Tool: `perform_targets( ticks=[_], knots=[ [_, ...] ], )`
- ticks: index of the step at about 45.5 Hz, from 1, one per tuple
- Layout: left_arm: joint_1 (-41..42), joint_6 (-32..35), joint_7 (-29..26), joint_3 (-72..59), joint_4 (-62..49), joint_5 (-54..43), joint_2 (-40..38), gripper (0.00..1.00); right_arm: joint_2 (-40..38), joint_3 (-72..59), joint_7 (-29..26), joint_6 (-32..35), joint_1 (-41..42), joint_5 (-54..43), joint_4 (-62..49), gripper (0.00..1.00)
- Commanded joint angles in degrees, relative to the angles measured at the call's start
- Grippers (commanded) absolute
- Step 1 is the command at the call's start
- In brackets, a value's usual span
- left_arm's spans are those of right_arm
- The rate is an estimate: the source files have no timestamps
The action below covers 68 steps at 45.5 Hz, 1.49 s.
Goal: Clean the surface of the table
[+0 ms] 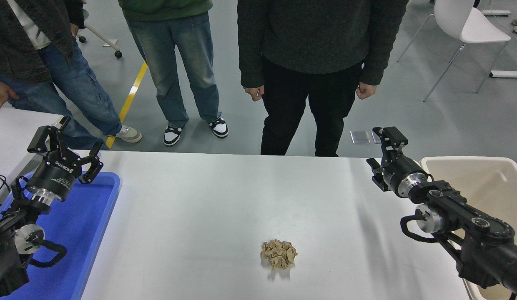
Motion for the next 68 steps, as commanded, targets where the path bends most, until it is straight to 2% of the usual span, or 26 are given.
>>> perform_targets(
  ticks=[1, 27, 40, 68],
  knots=[
    [0.0, 0.0, 0.0, 0.0, 0.0, 0.0, 0.0, 1.00, 2.1, 2.5, 0.1, -0.1, -0.7, -1.5, -1.9, 0.99],
    [0.0, 0.0, 0.0, 0.0, 0.0, 0.0, 0.0, 1.00, 1.5, 7.0, 0.2, -0.4, -1.2, -1.5, -1.8, 0.99],
    [0.0, 0.0, 0.0, 0.0, 0.0, 0.0, 0.0, 1.00, 0.9, 8.7, 3.8, -0.3, -1.5, -1.4, -1.6, 0.99],
    [0.0, 0.0, 0.0, 0.0, 0.0, 0.0, 0.0, 1.00, -2.3, 9.8, 4.3, -0.3, -2.8, -1.4, 2.4, 0.99]
  ],
)
